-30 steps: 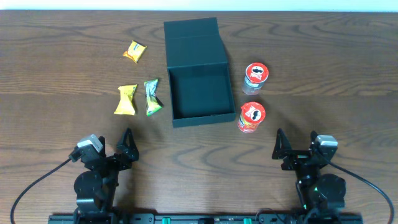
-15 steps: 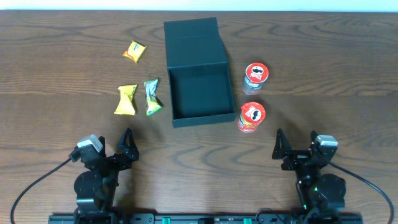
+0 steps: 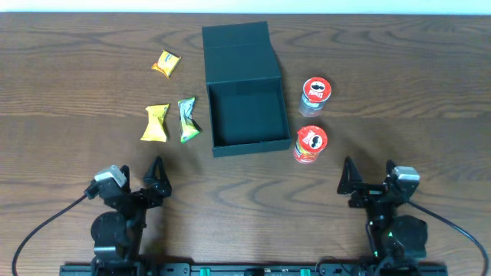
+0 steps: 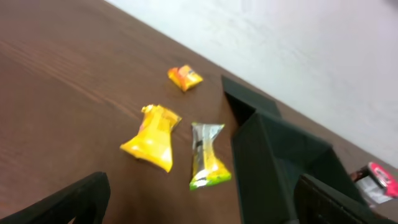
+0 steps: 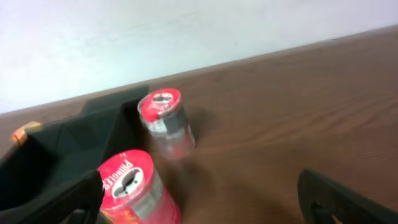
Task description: Pack container
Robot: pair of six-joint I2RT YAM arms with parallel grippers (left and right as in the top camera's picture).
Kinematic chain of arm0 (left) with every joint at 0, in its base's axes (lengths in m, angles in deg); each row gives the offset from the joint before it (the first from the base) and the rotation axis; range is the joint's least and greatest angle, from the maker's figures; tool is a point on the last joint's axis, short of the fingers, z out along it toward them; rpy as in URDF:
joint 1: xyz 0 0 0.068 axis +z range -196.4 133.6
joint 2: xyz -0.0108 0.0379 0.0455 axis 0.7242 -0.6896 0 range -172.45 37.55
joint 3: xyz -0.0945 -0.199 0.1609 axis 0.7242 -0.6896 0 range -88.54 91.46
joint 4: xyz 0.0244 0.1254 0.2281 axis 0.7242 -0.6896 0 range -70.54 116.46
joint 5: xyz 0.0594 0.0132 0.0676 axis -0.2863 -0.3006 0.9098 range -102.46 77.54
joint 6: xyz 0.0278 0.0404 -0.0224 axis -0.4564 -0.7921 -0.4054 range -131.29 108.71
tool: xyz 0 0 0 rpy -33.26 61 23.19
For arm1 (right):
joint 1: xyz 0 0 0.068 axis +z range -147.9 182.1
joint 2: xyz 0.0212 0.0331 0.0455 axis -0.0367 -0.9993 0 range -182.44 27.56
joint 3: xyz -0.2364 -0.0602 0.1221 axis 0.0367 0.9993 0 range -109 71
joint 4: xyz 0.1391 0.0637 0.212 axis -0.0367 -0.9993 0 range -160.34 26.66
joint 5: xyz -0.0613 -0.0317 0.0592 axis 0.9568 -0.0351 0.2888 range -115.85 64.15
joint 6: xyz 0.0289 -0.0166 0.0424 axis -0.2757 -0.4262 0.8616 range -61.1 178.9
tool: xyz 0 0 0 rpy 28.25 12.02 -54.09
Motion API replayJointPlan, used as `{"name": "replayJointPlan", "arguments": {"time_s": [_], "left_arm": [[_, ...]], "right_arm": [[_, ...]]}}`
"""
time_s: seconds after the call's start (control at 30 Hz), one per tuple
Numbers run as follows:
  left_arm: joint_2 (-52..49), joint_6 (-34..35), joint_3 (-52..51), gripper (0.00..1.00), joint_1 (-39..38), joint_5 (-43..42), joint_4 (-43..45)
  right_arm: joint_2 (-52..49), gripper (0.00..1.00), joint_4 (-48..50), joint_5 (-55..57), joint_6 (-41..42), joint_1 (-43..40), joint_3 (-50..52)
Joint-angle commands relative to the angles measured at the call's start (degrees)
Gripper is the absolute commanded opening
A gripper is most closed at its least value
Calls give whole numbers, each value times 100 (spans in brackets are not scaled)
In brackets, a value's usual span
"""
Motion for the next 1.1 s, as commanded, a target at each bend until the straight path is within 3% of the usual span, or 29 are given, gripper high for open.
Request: {"name": "replayJointPlan", "arguments": {"time_s": [0.0, 0.17, 0.4, 0.67, 0.8, 1.07], "left_arm": [[46, -20, -4, 95, -17, -238, 568], [46, -20, 382, 95, -15, -229, 1412], [39, -326, 1462, 96, -15, -238, 1722], [-595, -588, 3475, 96, -15, -264, 234], [-1294, -800, 4470, 96, -15, -643, -227], [-3425, -1071, 6760, 96, -17, -1209, -2367]], "right_arm": [[33, 99, 730, -63, 173, -52, 28], [33, 99, 2636, -83, 564, -48, -79], [-7, 99, 2870, -426, 597, -48, -988], [-984, 99, 2789, -879, 494, -48, -2599], [-1696, 99, 2389, -1193, 494, -48, -3440], [-3504, 99, -275, -1978, 494, -48, -5381]]}}
